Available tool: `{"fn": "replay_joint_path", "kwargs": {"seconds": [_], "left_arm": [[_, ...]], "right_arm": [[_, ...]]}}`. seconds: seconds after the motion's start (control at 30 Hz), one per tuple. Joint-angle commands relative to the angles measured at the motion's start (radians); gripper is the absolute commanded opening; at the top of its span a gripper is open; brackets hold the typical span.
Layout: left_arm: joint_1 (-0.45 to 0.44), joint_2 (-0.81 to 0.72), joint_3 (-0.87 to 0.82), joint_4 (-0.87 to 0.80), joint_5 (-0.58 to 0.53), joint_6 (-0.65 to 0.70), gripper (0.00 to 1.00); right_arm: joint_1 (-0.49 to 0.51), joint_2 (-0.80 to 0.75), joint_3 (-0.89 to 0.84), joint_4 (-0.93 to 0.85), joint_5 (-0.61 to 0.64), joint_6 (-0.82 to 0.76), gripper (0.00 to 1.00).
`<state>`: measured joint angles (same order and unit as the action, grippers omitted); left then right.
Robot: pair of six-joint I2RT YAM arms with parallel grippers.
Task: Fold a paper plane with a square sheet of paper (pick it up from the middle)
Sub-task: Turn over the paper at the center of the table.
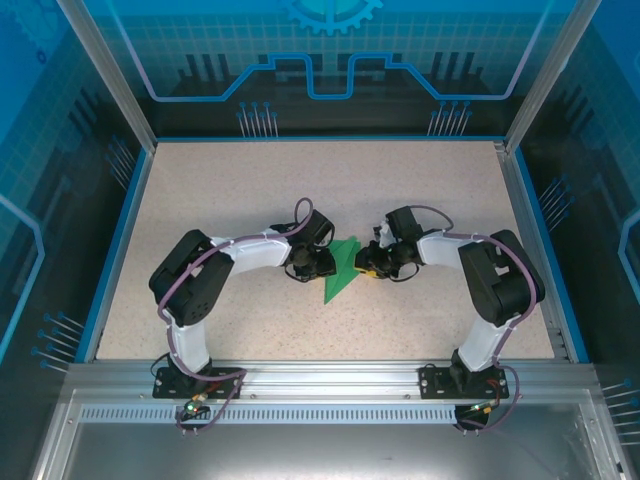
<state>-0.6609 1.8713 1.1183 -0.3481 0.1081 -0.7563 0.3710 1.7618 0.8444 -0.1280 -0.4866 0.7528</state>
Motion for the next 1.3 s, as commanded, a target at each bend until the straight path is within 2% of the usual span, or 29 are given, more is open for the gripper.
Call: {"fn": "replay_joint_path", "kwargs": {"seconds": [0.0, 0.47, 0.77, 0.9, 1.27], "left_arm": [[0.003, 0.034, 0.018, -0.025, 0.001, 0.017, 0.28], [0.007, 0.040, 0.014, -0.005, 0.031, 0.003, 0.25], [0.036, 0.026, -0.033, 0.048, 0.072, -0.026, 0.25], [0.042, 0.020, -0.048, 0.058, 0.078, -0.030, 0.25], [0.076, 0.001, -0.110, 0.131, 0.115, -0.072, 0.25]], "right_arm": [[0.020, 0.032, 0.019, 0.014, -0.023, 0.014, 0.31], [0.023, 0.032, 0.004, 0.119, -0.083, 0.088, 0.36], [0.031, 0.031, 0.022, 0.117, -0.070, 0.097, 0.41], [0.035, 0.051, 0.029, 0.152, -0.113, 0.111, 0.42], [0.062, 0.063, 0.070, 0.195, -0.124, 0.146, 0.45]]}}
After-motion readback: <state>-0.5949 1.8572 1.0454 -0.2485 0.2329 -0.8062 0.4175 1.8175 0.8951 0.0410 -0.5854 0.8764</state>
